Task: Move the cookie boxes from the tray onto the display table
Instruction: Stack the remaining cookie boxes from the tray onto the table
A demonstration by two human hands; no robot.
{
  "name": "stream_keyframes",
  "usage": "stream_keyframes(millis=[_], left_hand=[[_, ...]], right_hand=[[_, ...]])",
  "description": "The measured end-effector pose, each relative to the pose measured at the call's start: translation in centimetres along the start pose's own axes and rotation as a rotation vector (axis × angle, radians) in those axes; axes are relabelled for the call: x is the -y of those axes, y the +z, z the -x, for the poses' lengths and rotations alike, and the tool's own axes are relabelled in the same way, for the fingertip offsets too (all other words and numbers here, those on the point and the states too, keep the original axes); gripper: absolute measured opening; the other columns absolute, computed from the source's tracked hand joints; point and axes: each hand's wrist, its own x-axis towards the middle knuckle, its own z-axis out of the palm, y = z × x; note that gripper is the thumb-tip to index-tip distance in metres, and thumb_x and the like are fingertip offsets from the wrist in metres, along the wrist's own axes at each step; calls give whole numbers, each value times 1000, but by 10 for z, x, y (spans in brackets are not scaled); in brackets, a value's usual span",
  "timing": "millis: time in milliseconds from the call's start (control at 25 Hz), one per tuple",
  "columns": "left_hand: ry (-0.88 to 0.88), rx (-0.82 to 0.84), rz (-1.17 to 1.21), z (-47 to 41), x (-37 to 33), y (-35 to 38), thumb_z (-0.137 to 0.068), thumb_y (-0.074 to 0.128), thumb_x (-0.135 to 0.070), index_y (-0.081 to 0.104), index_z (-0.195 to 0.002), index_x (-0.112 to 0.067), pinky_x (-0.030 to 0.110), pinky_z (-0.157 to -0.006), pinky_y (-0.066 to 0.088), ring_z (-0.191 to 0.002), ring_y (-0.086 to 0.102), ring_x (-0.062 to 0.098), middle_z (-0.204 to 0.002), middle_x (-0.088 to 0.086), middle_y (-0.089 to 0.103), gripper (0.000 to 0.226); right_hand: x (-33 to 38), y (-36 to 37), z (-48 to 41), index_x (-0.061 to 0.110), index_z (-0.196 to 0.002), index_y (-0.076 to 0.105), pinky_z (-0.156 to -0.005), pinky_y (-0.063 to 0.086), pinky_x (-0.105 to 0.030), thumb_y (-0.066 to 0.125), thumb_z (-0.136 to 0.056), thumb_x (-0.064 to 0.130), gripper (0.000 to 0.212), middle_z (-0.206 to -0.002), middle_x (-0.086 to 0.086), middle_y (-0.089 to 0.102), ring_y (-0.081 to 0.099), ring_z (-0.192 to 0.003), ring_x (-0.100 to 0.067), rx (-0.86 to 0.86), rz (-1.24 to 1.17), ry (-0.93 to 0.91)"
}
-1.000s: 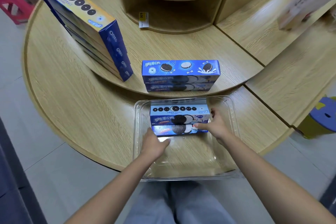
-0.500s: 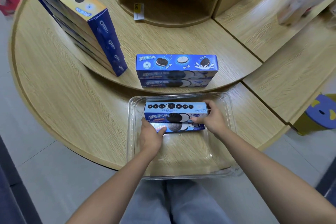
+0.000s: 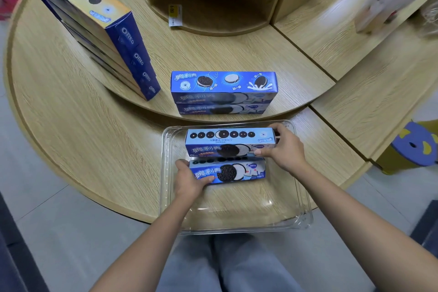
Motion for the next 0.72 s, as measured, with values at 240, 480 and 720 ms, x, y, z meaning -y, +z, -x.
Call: stream_keyframes(millis=[240,480,720], left_hand=[[155,105,-43,1,15,-7,-48,90,-18,60,-103,-12,31,-77,53,-92,63,20,-101,4,65,63],[247,97,96,29,11,-41,-54,88,-11,59,-115,-11,-2,-66,43,-100,57,12,-111,2,59,67],[370,68,250,66,-6,-113,-44,92,-13,67,-96,-31,13,-76,55,-99,61,3,-101,-2,66,61]], right_hand=[[2,-5,6,23,-109,55,-78,42,-28,87,-53,29,65,-96,13,60,55,-88,-9,8,-47,-46],[15,-26,19,28,-103,55,-77,46,-28,88,-51,26,62,-85,21,62,56,-78,5,18,-132,-74],[37,-65,32,31,-101,60,-81,53,-35,90,-45,23,64,-84,17,65,59,-75,4,-16,-229,-164]])
